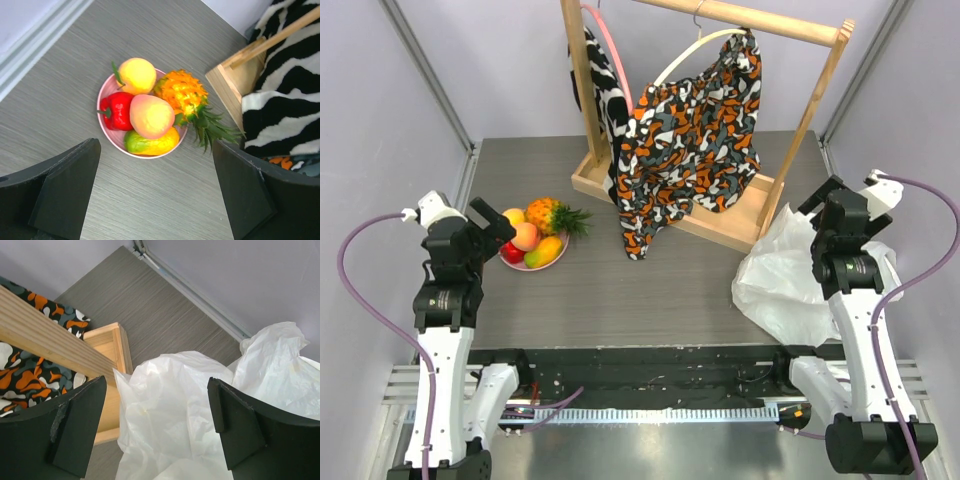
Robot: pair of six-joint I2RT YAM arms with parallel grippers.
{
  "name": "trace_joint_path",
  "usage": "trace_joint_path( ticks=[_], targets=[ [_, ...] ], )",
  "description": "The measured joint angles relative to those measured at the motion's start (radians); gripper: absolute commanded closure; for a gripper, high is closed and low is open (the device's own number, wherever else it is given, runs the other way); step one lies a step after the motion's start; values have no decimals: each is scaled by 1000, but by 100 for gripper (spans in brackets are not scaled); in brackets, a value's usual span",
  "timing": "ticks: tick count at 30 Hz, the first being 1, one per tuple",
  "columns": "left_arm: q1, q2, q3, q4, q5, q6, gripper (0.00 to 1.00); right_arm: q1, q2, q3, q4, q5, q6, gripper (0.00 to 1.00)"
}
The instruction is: Place the fruits into the plastic bag
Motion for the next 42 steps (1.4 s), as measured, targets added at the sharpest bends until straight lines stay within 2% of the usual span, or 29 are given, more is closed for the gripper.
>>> trace_joint_path(
  ticks=[8, 17, 26, 32, 42],
  targets=[
    [0, -26, 10, -9, -53, 3, 0, 0, 32, 50, -96, -56, 18, 9],
    [0, -14, 10, -10, -6, 13, 0, -3, 206, 294, -377, -89, 172, 4],
    [0, -27, -8, -33, 37, 53, 0, -115, 322, 442, -592, -150, 285, 0],
    [-20, -16, -12, -23, 55, 68, 0, -142, 320, 430, -655, -177, 335, 2],
    [-66, 64, -22, 2, 60, 111, 0, -145, 323, 314, -713, -199, 421, 3]
  ],
)
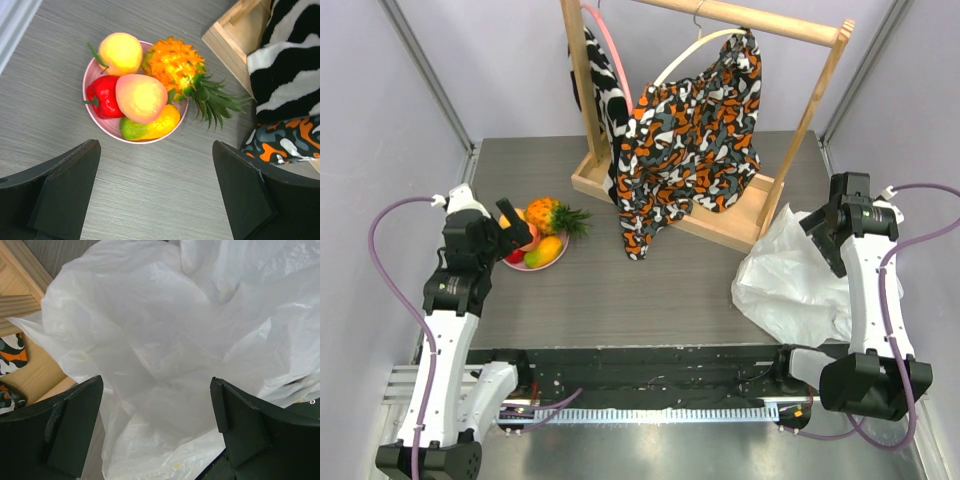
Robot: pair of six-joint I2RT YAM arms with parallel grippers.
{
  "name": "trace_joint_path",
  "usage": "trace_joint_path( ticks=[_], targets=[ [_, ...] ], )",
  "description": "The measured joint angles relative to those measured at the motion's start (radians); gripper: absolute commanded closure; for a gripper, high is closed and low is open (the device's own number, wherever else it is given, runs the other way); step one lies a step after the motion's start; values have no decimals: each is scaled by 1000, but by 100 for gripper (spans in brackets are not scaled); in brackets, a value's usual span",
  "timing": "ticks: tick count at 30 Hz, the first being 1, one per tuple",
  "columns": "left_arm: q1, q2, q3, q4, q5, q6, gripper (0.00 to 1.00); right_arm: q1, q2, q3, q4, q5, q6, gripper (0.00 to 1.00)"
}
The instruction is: Place the fruits into the plastic bag
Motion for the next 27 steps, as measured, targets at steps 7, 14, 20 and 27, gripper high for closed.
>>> trace_joint_path(
  ticks=[7, 14, 20, 27],
  targets=[
    [-24, 13, -1, 14, 2, 3, 0, 0, -69, -24, -84, 20, 45, 4],
    [-44, 14, -1, 16, 2, 12, 0, 0, -30, 181, -183, 62, 27, 4],
    [-50, 9, -16, 17, 2, 16, 0, 0, -90, 163, -183, 2, 76, 6],
    [-56, -5, -26, 16, 2, 16, 0, 0, -167, -56, -222, -106, 188, 7]
  ],
)
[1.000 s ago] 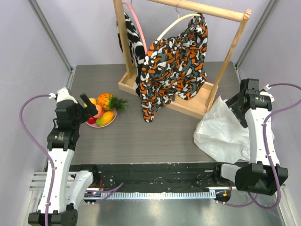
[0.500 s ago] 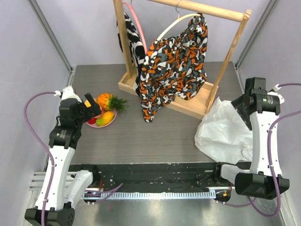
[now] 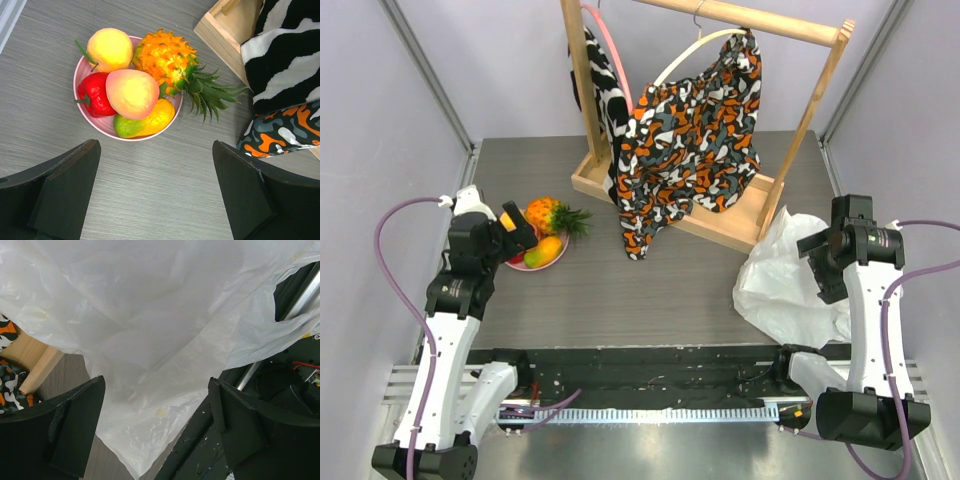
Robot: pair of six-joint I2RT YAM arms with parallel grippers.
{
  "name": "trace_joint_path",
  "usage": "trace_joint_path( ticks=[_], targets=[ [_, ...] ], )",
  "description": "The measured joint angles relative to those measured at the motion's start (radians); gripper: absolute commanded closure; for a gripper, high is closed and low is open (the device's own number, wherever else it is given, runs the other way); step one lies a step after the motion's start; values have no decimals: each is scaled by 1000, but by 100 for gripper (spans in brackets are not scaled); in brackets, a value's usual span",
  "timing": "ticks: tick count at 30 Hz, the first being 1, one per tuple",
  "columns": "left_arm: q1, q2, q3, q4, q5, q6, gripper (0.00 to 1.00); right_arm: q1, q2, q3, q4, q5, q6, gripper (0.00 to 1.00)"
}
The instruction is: Place the fruits into the plastic bag
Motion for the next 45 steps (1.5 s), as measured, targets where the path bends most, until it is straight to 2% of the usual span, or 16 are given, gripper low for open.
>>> trace_joint_path(
  ticks=[6, 9, 13, 14, 17, 23, 29, 35, 41, 45],
  targets=[
    [0, -2, 0, -1, -1, 0, 0, 0, 5, -24, 8, 5, 12, 8],
    [0, -2, 0, -1, -4, 1, 0, 0, 22, -73, 40, 7, 13, 13],
    [0, 3, 5, -4, -3, 1, 0, 0, 44, -138, 99, 10, 16, 35],
    [0, 10, 10, -5, -2, 1, 0, 0, 46, -143, 109, 9, 11, 50],
    [0, 32, 26, -4, 2, 2, 0, 0, 45, -148, 156, 3, 0, 72],
    [0, 50, 40, -7, 4, 6, 0, 89, 46, -149, 259, 10, -50, 97],
    [-6, 54, 69, -18, 9, 8, 0, 249, 45, -168, 305, 39, -68, 99],
    [-12, 72, 93, -20, 36, 4, 0, 461, 13, -169, 359, 51, -104, 99],
    [-17, 80, 93, -20, 108, -3, 0, 687, 0, -169, 436, 56, -166, 99],
    [-24, 80, 93, -15, 191, -21, 0, 870, 65, -148, 497, 70, -214, 99]
  ],
)
